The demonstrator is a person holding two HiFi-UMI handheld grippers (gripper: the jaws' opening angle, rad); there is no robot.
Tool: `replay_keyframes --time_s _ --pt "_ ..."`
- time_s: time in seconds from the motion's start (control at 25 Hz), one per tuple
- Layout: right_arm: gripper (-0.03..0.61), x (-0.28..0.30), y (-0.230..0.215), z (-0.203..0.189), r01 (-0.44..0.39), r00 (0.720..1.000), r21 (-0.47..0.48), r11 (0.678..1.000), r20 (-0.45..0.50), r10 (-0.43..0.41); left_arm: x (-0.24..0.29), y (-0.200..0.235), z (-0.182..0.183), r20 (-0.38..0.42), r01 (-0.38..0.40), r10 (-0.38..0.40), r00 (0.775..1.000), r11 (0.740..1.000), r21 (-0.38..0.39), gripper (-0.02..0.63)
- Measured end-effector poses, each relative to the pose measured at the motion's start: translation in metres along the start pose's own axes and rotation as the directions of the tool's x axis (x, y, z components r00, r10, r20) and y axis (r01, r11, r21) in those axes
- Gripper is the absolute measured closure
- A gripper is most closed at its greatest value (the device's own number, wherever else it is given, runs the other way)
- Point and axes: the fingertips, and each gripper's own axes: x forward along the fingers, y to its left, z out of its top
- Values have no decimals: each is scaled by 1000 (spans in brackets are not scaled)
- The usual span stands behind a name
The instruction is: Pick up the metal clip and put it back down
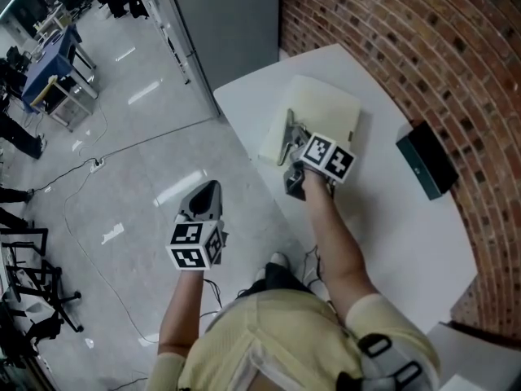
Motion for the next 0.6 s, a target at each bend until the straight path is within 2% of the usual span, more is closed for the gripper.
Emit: replay_keyframes --time_s 0.24,0.6 --pt "545 0 -4 0 79 997 -147 986 -7 -81 1 1 -3 -6 -3 3 1000 1000 -12 606" --pt "467 -1 -9 -3 91 995 -193 977 -33 -99 6 -7 2 -5 11 -11 1000 1000 0 606"
